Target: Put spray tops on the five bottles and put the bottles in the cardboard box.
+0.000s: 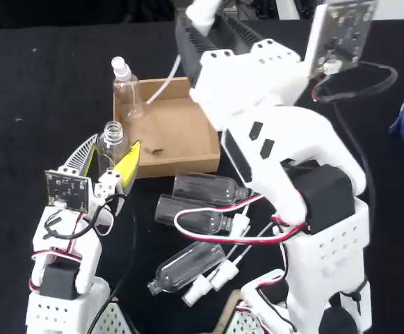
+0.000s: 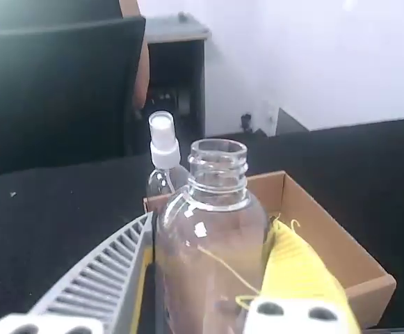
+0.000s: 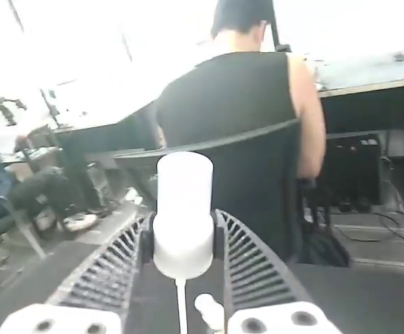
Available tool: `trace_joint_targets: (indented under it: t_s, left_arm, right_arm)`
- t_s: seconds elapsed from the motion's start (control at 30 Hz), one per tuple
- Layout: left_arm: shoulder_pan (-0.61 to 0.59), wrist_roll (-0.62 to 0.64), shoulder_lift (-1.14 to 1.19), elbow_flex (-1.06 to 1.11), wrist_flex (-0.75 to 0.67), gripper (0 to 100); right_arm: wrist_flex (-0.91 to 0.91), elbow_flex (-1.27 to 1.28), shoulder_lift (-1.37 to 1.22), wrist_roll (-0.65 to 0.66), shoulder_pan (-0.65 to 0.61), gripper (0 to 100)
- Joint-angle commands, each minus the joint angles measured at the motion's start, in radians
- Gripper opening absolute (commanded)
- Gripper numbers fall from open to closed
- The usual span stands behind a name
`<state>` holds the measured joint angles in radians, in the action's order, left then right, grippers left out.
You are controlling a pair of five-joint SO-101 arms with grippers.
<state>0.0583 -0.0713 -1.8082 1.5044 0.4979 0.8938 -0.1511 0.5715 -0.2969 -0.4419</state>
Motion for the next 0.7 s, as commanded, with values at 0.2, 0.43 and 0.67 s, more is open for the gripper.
trace_joint_targets:
  t_s: [0.2,0.43,0.67]
  left_arm:
    - [0.025,0.009,-0.015,0.108,-0.241,3]
    - [0.094,0.008,-0.015,0.142,-0.298,3]
    - [0.085,0.008,-0.015,0.142,-0.298,3]
  right_arm:
    - [-0.196,0.143,0.039,-0.002,-0.048,1.1]
    - [-0.287,0.243,0.045,0.080,-0.080,1.1]
    - [-0.226,0.237,0.047,0.216,-0.141,1.1]
